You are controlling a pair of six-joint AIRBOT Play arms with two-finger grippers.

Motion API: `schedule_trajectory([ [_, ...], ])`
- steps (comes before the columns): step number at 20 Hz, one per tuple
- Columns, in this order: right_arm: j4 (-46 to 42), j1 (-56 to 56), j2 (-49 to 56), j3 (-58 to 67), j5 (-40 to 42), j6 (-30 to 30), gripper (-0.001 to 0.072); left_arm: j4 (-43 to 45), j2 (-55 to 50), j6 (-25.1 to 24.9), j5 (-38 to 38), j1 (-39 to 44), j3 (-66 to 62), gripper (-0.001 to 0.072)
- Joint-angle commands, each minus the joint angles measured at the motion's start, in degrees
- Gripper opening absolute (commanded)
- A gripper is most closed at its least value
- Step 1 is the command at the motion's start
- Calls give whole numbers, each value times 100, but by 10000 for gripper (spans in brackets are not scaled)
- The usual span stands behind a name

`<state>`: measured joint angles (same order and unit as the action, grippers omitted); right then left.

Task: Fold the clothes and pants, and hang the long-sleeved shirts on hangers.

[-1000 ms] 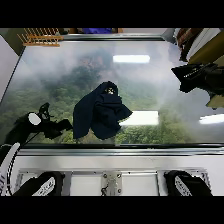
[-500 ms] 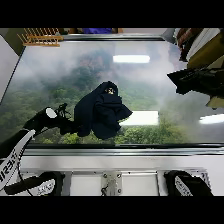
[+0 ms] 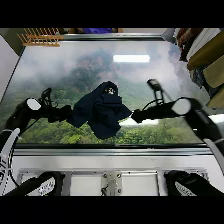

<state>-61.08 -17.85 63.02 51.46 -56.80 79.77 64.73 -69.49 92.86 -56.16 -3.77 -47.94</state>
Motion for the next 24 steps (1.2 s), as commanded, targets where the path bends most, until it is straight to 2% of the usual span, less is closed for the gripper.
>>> schedule_trajectory([
  [1,551,-1025,1005,-310,691,365,710,26,280,-7,-20,-170,-48,12],
  [4,1217,-1609,1624,-308,1294,518,700,24,278,-7,-20,-170,-48,12],
  [7,1462,-2000,1893,-306,1878,761,692,24,278,-7,-20,-168,-48,12],
  [8,1491,-2085,1934,-304,2017,820,654,24,278,-7,-20,-168,-48,12],
  [9,1510,-2159,1974,-297,2120,817,583,24,278,-7,-17,-168,-48,12],
  [15,1740,-2295,2238,-282,2216,813,578,24,278,-7,-22,-168,-48,12],
  [16,1738,-2295,2234,-280,2253,811,438,22,278,-7,-24,-168,-48,12],
  [17,1735,-2277,2221,-271,2256,793,152,22,278,-7,-22,-170,-48,12],
  [18,1733,-2247,2190,-260,2284,717,18,22,282,-7,-20,-170,-48,12],
  [21,1244,-1856,1648,-37,2065,107,15,11,551,-2,-46,-293,-153,12],
  [24,-122,-772,289,778,1113,35,15,-39,1349,0,-358,-656,-1213,12],
])
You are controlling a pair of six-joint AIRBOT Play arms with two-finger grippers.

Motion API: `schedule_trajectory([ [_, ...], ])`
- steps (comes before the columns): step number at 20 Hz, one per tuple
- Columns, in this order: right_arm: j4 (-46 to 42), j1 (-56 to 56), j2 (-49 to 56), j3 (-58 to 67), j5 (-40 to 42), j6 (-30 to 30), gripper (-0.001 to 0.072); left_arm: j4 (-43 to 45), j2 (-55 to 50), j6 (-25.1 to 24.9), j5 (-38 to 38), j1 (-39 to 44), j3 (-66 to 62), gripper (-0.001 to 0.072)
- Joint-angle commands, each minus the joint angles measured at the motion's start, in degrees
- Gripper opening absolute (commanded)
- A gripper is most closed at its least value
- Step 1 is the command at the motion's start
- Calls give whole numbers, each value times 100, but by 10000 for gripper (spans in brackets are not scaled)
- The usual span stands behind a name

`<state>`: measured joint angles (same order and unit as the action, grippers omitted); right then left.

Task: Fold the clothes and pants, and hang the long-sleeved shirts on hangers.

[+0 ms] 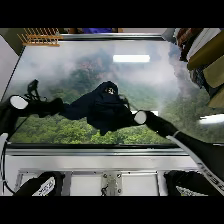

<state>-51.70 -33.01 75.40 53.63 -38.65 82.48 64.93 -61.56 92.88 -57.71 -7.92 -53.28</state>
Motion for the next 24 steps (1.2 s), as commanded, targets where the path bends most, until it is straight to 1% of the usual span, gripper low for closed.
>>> schedule_trajectory([
  [1,-1351,1143,-1447,925,-907,-236,15,-72,876,20,-247,-332,-1154,12],
  [2,-1547,1582,-1956,1322,-951,-234,15,-70,1228,20,-238,-382,-1700,12],
  [4,-1556,2404,-2787,2072,-931,-232,15,-63,1832,63,-72,-341,-2726,12],
  [7,-1517,3259,-3676,2975,-848,-232,15,-52,2555,63,407,-105,-3810,12],
  [10,-1517,3641,-4275,3388,-245,-208,15,-50,2997,109,824,142,-4280,11],
  [12,-1515,3659,-4516,3438,227,-33,15,-50,3104,168,981,249,-4472,12],
  [14,-1512,3659,-4636,3438,546,280,15,-52,3012,210,1043,310,-4704,12],
  [15,-1486,3659,-4645,3438,581,422,15,-57,2870,210,1036,317,-4892,11],
  [19,-881,3657,-4424,3438,522,455,15,-57,1967,208,1008,317,-5810,12],
  [22,-848,3654,-4039,3438,546,452,14,-50,1156,208,782,317,-6319,12],
  [24,-846,3654,-3589,3438,525,455,14,-46,621,205,734,317,-6319,12],
])
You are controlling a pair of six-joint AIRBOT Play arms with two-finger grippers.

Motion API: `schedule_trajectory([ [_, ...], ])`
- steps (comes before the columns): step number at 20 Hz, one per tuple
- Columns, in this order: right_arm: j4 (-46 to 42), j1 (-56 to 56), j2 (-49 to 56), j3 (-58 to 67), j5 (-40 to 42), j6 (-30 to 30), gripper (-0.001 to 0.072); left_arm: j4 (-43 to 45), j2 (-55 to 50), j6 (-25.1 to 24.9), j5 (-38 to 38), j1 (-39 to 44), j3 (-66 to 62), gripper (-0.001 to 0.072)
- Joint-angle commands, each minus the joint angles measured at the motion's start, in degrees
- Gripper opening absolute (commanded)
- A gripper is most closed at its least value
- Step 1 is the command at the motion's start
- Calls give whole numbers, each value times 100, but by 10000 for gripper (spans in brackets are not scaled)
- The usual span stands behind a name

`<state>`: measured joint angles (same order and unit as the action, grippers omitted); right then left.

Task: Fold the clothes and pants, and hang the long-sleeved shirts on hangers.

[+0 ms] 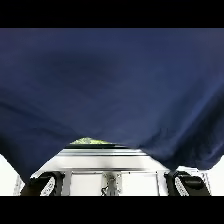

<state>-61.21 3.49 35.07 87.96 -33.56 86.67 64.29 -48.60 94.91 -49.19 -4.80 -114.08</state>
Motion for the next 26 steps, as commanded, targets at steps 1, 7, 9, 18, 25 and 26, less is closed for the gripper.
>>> schedule_trajectory([
  [1,105,-11,745,4,20,35,14,17,-909,2,-68,4,-92,12],
  [7,105,-17,3279,9,1331,-485,15,15,-2643,0,1582,234,1163,12],
  [9,103,-81,4122,160,1998,-527,16,17,-3331,-179,2555,553,1281,12],
  [18,83,92,4752,931,1495,-1327,651,70,-4686,-916,1729,702,393,720],
  [25,-63,684,3099,-26,-2083,-2031,649,577,-3517,-492,-1827,-841,1438,659],
  [26,-236,723,2833,-496,-2404,-1840,649,907,-3193,-345,-2044,-1012,2057,659],
])
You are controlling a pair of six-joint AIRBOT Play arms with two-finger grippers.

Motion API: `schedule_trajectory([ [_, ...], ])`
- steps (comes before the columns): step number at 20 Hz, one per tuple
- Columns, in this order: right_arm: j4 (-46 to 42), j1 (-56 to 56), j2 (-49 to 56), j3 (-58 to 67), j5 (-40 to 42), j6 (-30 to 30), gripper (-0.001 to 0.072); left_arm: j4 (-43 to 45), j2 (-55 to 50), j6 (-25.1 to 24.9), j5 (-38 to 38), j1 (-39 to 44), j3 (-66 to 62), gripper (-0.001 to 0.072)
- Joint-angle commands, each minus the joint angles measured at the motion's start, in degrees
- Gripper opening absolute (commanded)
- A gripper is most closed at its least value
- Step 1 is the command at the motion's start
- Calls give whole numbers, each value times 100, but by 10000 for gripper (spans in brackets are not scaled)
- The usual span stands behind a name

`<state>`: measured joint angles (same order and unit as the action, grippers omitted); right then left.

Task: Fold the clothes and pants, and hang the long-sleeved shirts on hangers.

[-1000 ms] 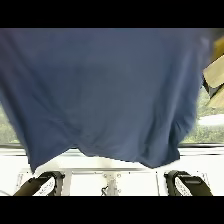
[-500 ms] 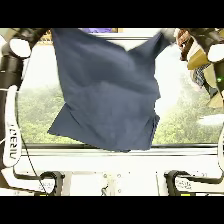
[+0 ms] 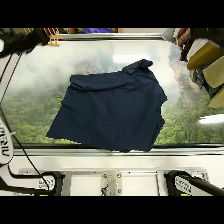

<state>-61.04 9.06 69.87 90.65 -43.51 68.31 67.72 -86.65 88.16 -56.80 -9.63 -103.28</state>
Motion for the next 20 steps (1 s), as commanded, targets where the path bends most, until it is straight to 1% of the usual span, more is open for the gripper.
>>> schedule_trajectory([
  [1,-446,221,-914,-1331,-1781,254,649,785,918,378,-1399,-669,1587,659],
  [4,-879,472,-1403,-2973,-2507,990,651,748,1775,361,-1451,-1034,3412,660],
  [7,-879,850,-1379,-4301,-2643,1252,650,732,2404,363,-1202,-1185,4828,660],
  [9,-737,1062,-1220,-4833,-2651,1276,650,739,2653,367,-1086,-1335,5523,660],
  [11,-520,1119,-1139,-5056,-2638,1272,650,734,2697,396,-905,-1602,6011,659],
  [12,-435,1115,-1130,-5062,-2629,1261,650,730,2647,514,-841,-1775,6216,660],
  [15,-81,1115,-1134,-5060,-2533,1248,650,695,2236,739,-752,-2214,6590,659],
  [17,76,1115,-1134,-5062,-2533,1130,650,385,2000,730,-608,-2378,6765,659],
  [20,286,1115,-1134,-5060,-2535,1102,650,-317,1860,680,-118,-2293,6951,660],
])
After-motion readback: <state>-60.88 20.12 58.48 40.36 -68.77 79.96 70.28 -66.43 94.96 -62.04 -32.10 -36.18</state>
